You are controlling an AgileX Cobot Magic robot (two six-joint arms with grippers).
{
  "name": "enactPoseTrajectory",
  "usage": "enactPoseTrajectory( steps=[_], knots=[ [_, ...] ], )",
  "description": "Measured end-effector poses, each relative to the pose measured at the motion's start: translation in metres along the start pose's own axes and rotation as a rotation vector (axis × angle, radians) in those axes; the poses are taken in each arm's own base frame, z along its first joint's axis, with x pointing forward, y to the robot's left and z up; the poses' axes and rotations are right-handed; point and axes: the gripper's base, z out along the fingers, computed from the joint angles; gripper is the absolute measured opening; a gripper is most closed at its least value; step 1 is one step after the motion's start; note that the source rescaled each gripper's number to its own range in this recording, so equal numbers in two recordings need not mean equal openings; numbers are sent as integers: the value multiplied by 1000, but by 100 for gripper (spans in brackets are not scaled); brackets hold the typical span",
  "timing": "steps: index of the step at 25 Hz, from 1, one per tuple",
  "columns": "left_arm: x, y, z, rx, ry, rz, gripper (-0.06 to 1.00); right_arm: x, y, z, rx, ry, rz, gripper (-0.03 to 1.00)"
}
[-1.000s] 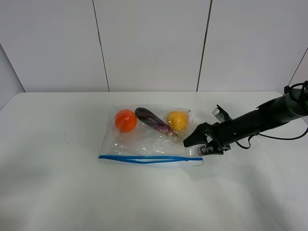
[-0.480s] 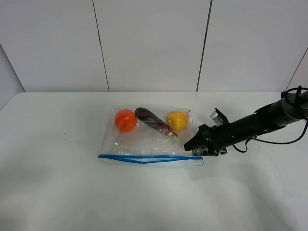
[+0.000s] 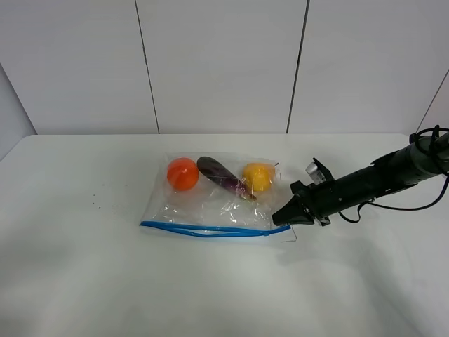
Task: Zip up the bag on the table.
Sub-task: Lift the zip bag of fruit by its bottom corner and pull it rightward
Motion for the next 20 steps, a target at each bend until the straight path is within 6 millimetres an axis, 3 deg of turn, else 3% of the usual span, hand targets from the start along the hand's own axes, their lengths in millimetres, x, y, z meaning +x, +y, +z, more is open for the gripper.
enactPoseTrajectory(
  steps=[8, 14, 20],
  knots=[
    [0, 0, 0, 0, 0, 0, 88, -4, 22, 5, -193, -32, 78, 0],
    [0, 0, 0, 0, 0, 0, 88, -10, 34, 12, -254, -78, 150, 0],
    [0, 0, 0, 0, 0, 0, 88, -16, 45, 5, -275, -118, 163, 0]
  ],
)
